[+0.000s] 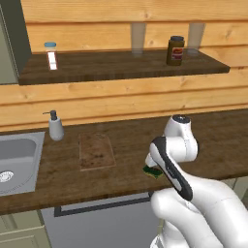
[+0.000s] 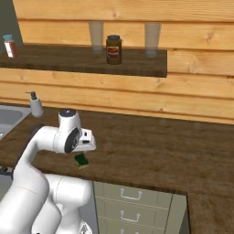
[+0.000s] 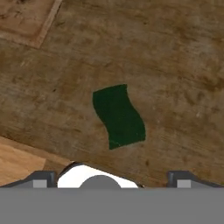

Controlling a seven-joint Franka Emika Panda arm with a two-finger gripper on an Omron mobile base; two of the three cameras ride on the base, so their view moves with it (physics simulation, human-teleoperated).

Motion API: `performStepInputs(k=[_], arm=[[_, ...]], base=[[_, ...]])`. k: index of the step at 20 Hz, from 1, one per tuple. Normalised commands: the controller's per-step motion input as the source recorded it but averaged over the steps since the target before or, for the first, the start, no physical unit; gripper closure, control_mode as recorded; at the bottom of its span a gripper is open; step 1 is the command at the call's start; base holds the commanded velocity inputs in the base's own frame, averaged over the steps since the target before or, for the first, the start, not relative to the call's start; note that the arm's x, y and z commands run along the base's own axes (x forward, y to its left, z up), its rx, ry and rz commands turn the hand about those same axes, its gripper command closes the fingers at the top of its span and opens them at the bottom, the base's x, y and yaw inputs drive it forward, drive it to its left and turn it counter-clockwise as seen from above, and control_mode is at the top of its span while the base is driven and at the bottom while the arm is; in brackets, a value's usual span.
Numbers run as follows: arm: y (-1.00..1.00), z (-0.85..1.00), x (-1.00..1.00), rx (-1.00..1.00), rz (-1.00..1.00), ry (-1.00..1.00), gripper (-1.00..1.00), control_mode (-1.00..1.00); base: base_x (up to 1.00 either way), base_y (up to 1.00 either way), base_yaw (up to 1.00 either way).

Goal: Pick up the sponge from the counter and clean the cutting board by briefly scrubbing or pressing down on the cutting board. Once finished, release the sponge.

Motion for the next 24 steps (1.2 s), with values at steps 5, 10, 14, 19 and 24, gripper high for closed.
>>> performStepInputs(k=[5,10,14,19,24], arm=[[0.13,-0.14,0.26,-0.02,0.27,0.02,-1.0,-1.0],[0.01,-0.01,0.23,-0.02,0.23,0.0,-1.0,-1.0],[0.08,-0.09,0.22,-0.07,0.13,0.09,-1.0,-1.0],[0.24,-0.22,0.38,-0.11,0.0,0.12,-1.0,-1.0],[0.0,-0.22,0.15,-0.01,0.0,0.04,-1.0,-1.0]], base=[[0.0,0.0,0.0],[0.0,0.0,0.0],[0.0,0.0,0.0],[0.0,0.0,0.0],[0.0,0.0,0.0]])
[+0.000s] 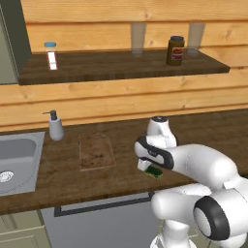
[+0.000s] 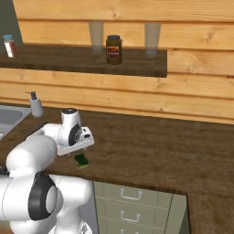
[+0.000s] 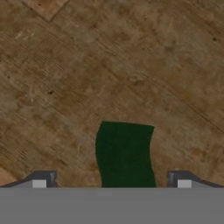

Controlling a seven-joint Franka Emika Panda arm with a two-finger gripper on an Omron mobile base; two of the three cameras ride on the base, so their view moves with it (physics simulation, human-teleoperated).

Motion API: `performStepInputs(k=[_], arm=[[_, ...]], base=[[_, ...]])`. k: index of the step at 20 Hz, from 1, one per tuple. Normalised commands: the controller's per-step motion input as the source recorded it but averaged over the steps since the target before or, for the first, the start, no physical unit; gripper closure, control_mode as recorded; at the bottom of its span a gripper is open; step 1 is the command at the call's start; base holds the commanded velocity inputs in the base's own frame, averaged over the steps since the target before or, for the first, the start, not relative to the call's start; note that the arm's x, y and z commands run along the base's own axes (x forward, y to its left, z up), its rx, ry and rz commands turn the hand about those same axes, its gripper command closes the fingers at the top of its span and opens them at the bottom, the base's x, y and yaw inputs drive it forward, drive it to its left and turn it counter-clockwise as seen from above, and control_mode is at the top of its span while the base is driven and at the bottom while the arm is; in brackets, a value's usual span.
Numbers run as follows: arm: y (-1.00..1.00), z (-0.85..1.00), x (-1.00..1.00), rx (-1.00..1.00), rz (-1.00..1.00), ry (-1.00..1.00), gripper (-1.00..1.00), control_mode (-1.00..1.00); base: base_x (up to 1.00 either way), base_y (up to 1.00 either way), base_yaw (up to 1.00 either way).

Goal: Pick up the sponge from the counter and clean the cutting board by briefly scrubbing or pressing down on the cutting board. Once finished, release the sponge.

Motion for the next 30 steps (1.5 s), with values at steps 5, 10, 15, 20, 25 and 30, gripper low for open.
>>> performStepInputs(k=[5,10,15,20,25,30], arm=[[-0.01,-0.3,0.0,-0.02,0.0,0.0,-1.0,-1.0],[-0.07,-0.42,-0.03,-0.02,0.0,0.02,-1.0,-1.0],[-0.17,-0.19,0.0,0.0,0.0,0.01,-1.0,-1.0],[-0.03,-0.25,0.0,0.0,0.0,0.04,-1.0,-1.0],[-0.01,-0.27,0.01,0.0,0.02,0.08,-1.0,-1.0],[0.05,-0.34,0.04,-0.03,0.02,0.05,1.0,-1.0]], base=[[0.0,0.0,0.0],[0.0,0.0,0.0],[0.0,0.0,0.0],[0.0,0.0,0.0],[0.0,0.0,0.0],[0.0,0.0,0.0]])
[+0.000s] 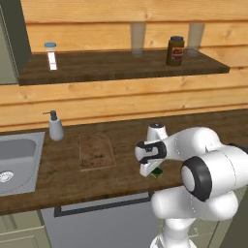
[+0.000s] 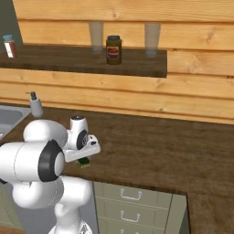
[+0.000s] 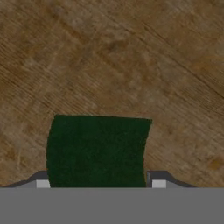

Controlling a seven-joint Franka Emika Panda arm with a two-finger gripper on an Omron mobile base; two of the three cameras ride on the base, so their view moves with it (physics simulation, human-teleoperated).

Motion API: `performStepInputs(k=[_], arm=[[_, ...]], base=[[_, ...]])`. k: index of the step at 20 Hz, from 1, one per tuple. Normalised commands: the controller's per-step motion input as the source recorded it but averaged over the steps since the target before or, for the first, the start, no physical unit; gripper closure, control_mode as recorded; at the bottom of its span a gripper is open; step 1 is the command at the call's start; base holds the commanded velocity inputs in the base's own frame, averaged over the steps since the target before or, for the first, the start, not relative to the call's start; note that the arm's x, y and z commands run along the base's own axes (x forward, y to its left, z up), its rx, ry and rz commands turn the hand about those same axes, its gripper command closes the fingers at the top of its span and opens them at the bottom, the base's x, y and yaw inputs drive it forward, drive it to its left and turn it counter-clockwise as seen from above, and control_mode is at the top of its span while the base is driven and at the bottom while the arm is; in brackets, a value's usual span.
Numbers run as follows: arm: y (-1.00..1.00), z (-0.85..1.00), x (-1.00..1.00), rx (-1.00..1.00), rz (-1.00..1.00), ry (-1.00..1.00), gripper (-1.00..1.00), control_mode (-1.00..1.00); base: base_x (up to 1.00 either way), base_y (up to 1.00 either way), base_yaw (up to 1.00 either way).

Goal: Pick up the sponge from the counter and clean the cutting board by briefly scrubbing or pressing down on the cutting board. Once finished, release the sponge.

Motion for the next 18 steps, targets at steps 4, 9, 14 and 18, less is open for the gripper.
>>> performStepInputs(k=[4,9,14,18], arm=[[0.0,-0.26,0.0,-0.04,0.02,-0.01,1.0,-1.0],[0.04,0.36,-0.09,0.04,-0.04,-0.11,1.0,-1.0],[0.37,0.65,0.0,0.0,-0.31,-0.14,1.0,-1.0],[0.49,0.48,0.02,0.01,-0.47,-0.04,1.0,-1.0]], base=[[0.0,0.0,0.0],[0.0,0.0,0.0],[0.0,0.0,0.0],[0.0,0.0,0.0]])
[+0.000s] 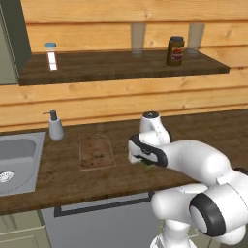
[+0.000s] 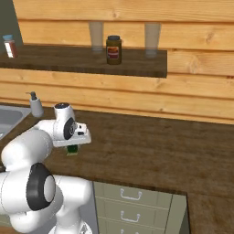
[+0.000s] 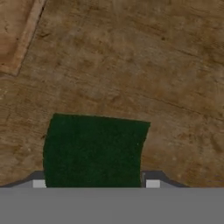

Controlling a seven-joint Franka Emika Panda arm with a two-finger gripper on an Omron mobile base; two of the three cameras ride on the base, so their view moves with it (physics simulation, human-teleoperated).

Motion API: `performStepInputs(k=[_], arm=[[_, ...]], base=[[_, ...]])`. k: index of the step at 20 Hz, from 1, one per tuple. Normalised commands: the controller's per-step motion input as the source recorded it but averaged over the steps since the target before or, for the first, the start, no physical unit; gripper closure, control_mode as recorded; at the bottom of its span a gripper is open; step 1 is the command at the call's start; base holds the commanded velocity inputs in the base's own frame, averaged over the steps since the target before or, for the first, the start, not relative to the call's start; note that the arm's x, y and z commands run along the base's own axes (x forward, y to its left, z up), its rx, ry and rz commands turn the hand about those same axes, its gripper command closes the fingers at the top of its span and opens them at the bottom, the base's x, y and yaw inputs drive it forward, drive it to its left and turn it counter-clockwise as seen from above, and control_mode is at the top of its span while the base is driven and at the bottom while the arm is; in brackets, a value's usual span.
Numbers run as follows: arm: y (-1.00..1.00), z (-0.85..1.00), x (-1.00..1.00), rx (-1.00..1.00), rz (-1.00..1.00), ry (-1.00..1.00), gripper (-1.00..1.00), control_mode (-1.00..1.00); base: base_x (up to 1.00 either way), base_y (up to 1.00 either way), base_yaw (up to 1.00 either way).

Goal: Pick up the sponge from the counter and clean the cutting board by briefly scrubbing or pressing down on the cutting board. Once finished, release the sponge.

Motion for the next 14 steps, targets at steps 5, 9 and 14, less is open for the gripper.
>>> performStepInputs(k=[5,9,14], arm=[[0.44,0.18,0.32,0.0,-0.63,-0.01,1.0,-1.0],[0.17,0.11,0.13,0.0,-0.61,-0.03,1.0,-1.0],[0.13,0.16,0.07,0.0,-0.52,0.0,1.0,-1.0]], base=[[0.0,0.0,0.0],[0.0,0.0,0.0],[0.0,0.0,0.0]])
